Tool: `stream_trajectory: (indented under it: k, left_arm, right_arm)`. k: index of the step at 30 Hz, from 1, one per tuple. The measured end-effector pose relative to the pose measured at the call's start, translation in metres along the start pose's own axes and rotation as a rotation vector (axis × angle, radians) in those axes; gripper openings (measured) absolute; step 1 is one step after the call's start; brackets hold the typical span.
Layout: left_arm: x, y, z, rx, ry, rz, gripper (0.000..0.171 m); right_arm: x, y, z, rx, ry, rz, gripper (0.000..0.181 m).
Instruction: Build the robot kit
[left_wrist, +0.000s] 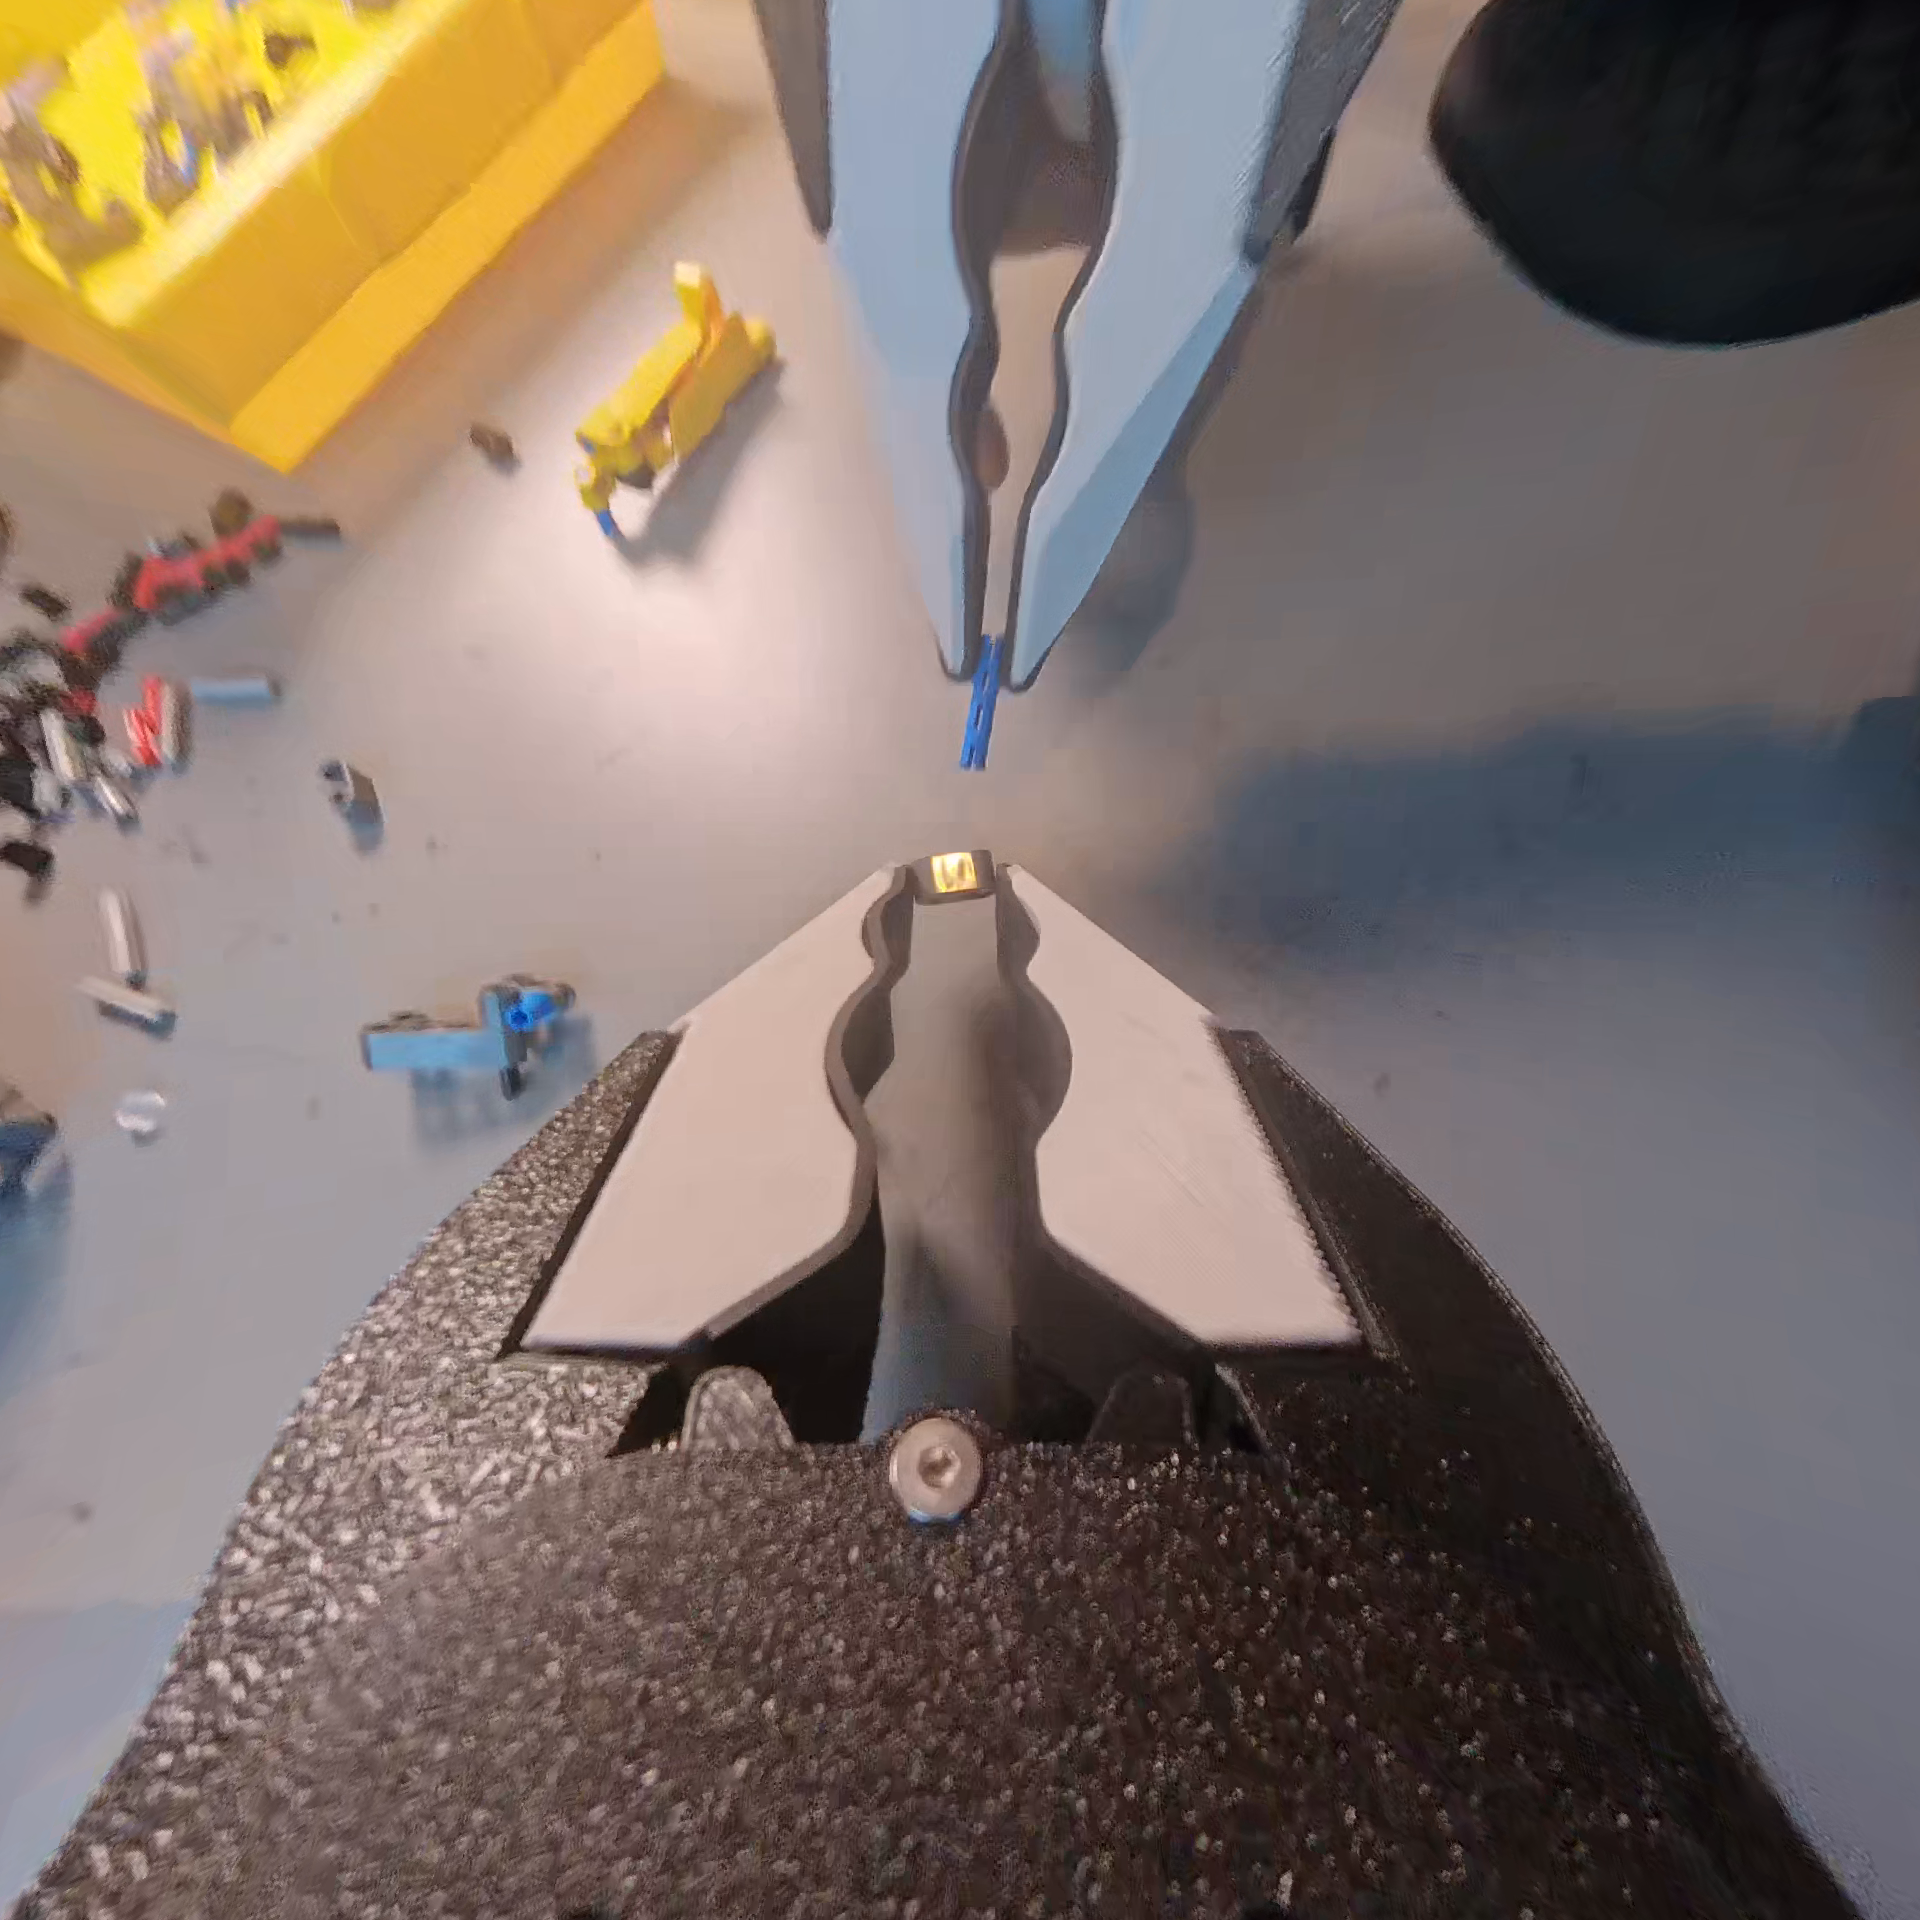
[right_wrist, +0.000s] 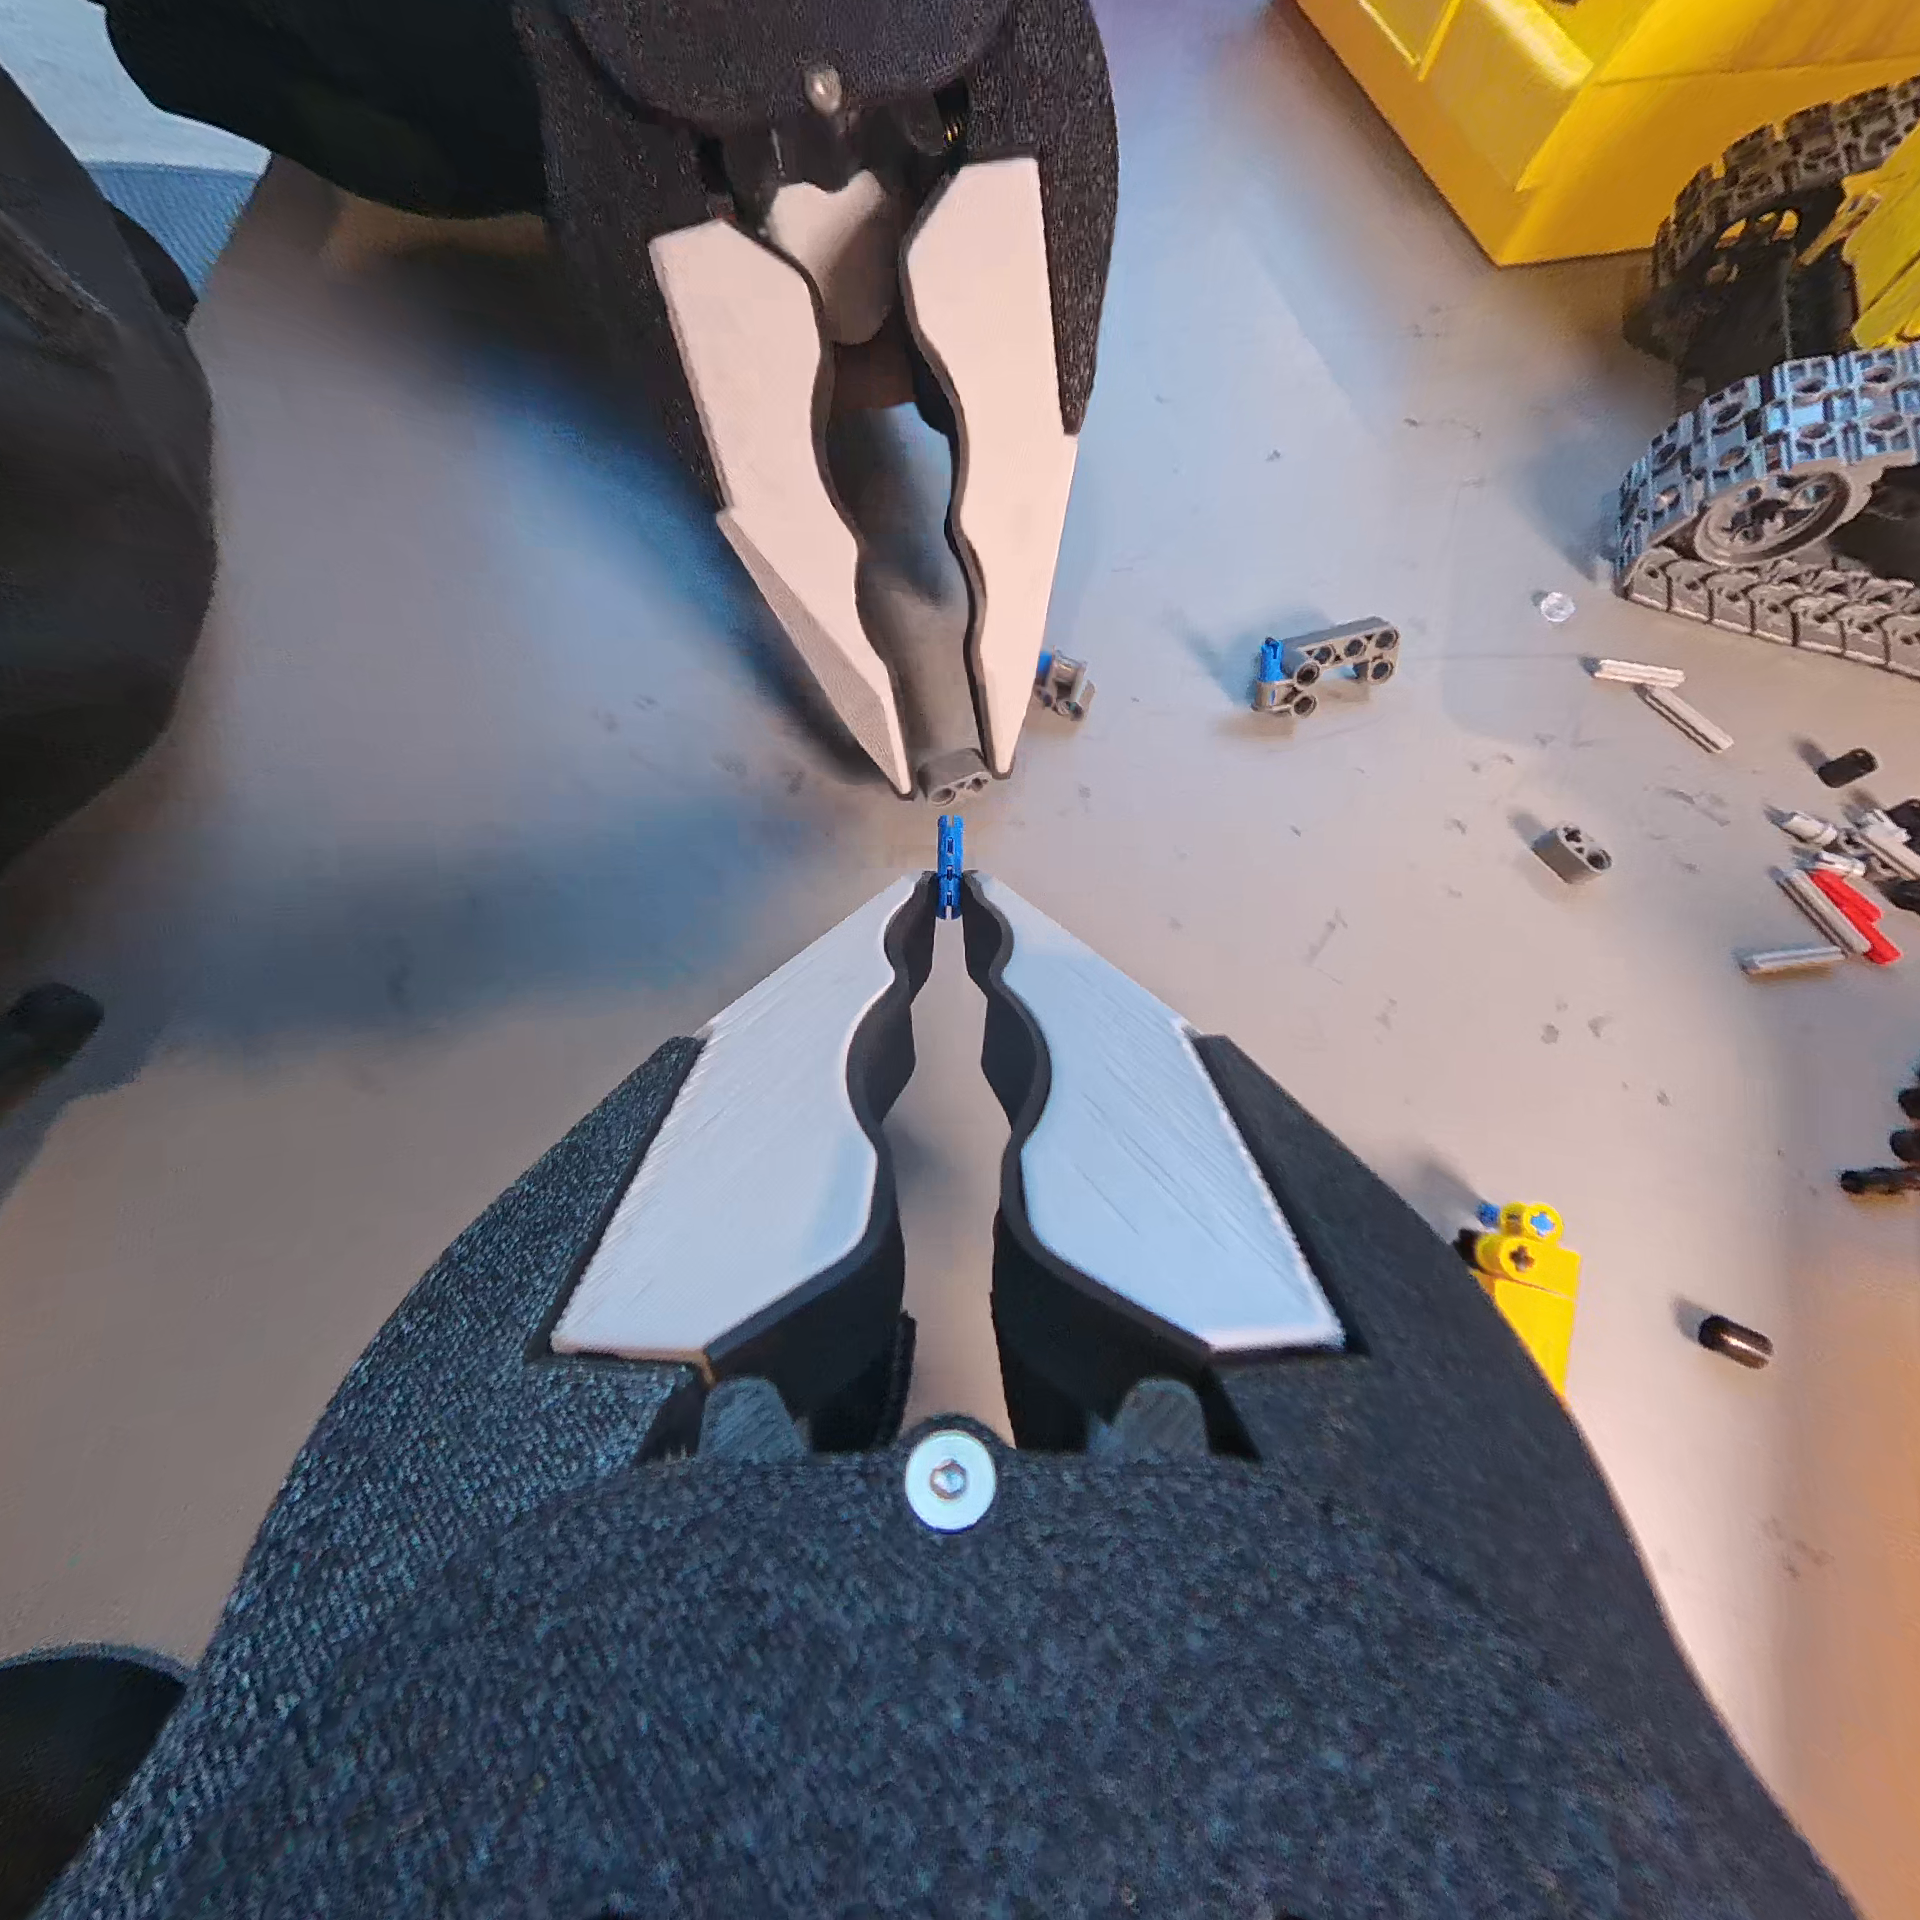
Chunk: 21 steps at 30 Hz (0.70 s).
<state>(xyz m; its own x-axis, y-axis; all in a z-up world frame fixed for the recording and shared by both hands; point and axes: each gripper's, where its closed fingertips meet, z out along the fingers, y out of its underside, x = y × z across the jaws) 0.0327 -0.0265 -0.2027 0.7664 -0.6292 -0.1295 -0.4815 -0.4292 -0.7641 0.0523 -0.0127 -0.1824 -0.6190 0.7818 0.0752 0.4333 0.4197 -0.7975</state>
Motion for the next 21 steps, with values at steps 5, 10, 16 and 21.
stream_trajectory:
  k: [5,10,16,21]
  left_arm:
    - [0.005,-0.028,-0.021,0.211,0.013,0.119,0.014]
    - [0.002,-0.027,-0.023,0.213,0.006,0.119,0.014]
    - [0.008,-0.021,-0.015,0.166,0.012,0.140,0.014]
    - [0.009,-0.019,-0.014,0.157,0.020,0.139,0.014]
  right_arm:
    - [-0.004,-0.013,-0.003,0.049,0.001,-0.028,0.005]
    - [-0.007,-0.019,-0.003,0.064,-0.001,-0.045,0.005]
    - [-0.008,-0.017,0.000,0.049,-0.001,-0.053,0.005]
    - [-0.009,-0.014,0.003,0.037,-0.011,-0.051,0.005]
